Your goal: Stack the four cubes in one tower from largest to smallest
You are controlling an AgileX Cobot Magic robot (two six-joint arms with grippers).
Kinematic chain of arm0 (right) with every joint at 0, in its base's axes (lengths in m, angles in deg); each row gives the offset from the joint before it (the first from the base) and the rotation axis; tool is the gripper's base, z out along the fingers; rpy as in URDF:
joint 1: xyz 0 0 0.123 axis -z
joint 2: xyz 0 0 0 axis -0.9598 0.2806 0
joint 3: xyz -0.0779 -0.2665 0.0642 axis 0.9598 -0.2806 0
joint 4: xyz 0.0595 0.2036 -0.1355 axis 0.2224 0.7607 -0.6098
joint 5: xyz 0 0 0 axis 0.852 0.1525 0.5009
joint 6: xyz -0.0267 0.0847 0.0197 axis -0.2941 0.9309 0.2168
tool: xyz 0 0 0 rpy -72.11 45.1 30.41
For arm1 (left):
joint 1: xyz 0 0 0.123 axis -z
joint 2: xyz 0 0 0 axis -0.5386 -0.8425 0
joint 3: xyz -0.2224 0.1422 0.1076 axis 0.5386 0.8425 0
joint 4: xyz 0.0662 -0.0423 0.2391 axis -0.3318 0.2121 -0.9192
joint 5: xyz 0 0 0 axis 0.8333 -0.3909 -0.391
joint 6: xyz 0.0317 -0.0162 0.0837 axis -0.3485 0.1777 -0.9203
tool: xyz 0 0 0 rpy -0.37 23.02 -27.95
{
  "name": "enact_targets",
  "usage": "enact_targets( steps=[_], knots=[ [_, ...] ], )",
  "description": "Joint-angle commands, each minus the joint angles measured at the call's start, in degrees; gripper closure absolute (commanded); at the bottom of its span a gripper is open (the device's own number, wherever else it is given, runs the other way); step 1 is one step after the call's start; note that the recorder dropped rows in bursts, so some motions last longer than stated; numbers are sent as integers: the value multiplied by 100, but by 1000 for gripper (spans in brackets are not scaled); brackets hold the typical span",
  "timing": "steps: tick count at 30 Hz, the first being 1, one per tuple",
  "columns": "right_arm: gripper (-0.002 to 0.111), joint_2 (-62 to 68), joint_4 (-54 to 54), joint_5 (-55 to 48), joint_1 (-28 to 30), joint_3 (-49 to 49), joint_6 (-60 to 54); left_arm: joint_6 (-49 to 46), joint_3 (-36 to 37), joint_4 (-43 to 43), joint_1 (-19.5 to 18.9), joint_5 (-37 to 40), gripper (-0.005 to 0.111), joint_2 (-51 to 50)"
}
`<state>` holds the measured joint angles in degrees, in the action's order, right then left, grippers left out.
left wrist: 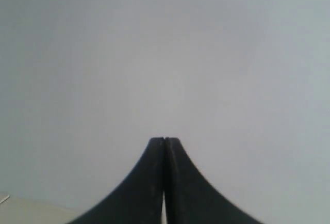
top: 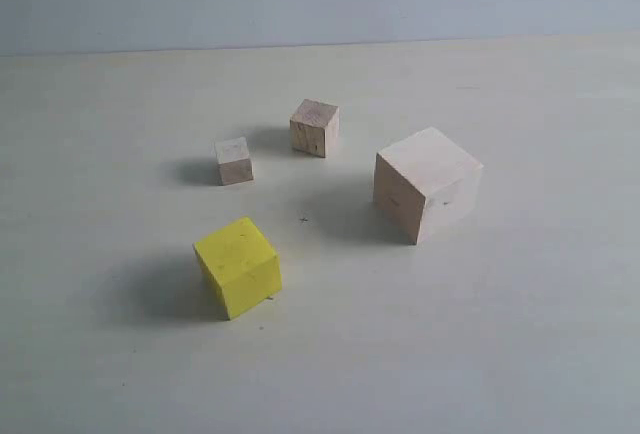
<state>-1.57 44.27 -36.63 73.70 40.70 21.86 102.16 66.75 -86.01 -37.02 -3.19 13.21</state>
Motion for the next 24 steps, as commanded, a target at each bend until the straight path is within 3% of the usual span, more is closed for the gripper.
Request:
enact_targets(
  steps=[1, 9, 15, 20, 24],
  knots=[
    [108, 8, -507, -816, -140, 908, 147, 71, -975, -127, 313, 704, 107, -590],
    [108, 948, -572, -2715, -915, 2488, 124, -658, -2552, -127, 1427, 2145, 107, -2430],
    [108, 2279, -250, -4809, -1430, 3334, -284, -894, -3166, -88, 2231, 3057, 107, -3591],
    [108, 3471, 1219, -6065, -1637, 3533, -1820, -1011, -3439, -88, 2558, 4076, 107, -4322],
    [108, 4196, 2026, -6405, -1637, 3542, -2170, -1000, -3481, -88, 2559, 4817, 107, -4843]
  ],
)
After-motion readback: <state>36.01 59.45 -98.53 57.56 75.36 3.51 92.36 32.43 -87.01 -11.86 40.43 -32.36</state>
